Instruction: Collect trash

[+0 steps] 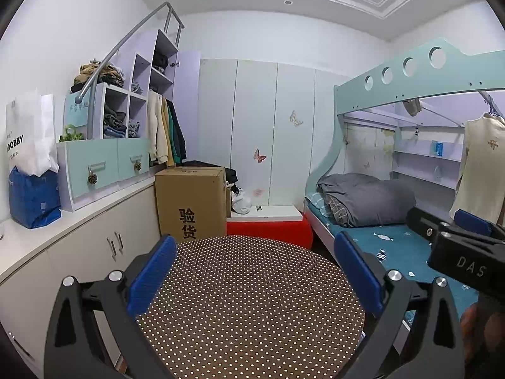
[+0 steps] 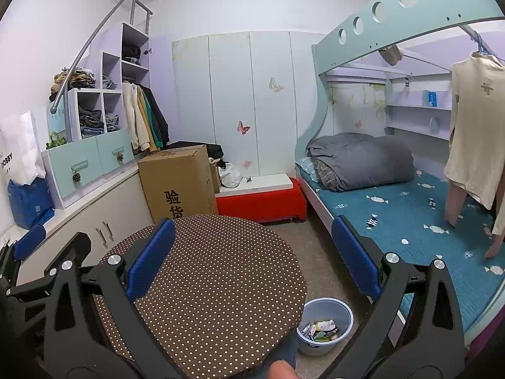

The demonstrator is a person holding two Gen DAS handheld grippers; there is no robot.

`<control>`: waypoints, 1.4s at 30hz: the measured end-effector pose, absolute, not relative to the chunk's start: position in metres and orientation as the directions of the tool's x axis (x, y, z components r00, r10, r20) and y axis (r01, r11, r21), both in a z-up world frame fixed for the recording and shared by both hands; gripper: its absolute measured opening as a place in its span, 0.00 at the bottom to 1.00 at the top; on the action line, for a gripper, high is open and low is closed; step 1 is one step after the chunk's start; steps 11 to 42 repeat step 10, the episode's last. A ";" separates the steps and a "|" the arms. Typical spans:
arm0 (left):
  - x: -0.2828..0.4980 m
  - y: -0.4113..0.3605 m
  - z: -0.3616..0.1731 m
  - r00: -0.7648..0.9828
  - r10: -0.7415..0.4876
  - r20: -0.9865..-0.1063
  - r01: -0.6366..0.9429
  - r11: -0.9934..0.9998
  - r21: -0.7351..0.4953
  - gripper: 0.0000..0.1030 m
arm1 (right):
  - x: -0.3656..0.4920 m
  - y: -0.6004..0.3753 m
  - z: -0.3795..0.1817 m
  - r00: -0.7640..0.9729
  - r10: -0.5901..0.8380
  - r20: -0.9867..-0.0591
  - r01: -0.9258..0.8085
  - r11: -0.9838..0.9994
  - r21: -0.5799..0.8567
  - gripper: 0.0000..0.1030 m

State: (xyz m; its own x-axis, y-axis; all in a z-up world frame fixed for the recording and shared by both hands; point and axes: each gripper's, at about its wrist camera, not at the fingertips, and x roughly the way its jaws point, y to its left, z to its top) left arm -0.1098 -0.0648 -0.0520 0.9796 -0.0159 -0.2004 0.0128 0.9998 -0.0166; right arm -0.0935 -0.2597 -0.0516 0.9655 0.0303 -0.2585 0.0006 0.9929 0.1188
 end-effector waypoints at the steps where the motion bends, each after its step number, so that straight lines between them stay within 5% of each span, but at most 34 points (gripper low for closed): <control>1: -0.110 -0.065 -0.052 0.979 -0.016 -0.202 0.013 1.000 -0.018 0.95 | -0.093 -0.260 -0.052 0.965 0.030 -0.259 0.001 0.993 0.119 0.94; 42: -0.107 -0.065 -0.054 0.975 -0.009 -0.223 0.003 1.000 -0.026 0.95 | -0.092 -0.263 -0.054 0.965 0.033 -0.262 0.000 0.992 0.124 0.94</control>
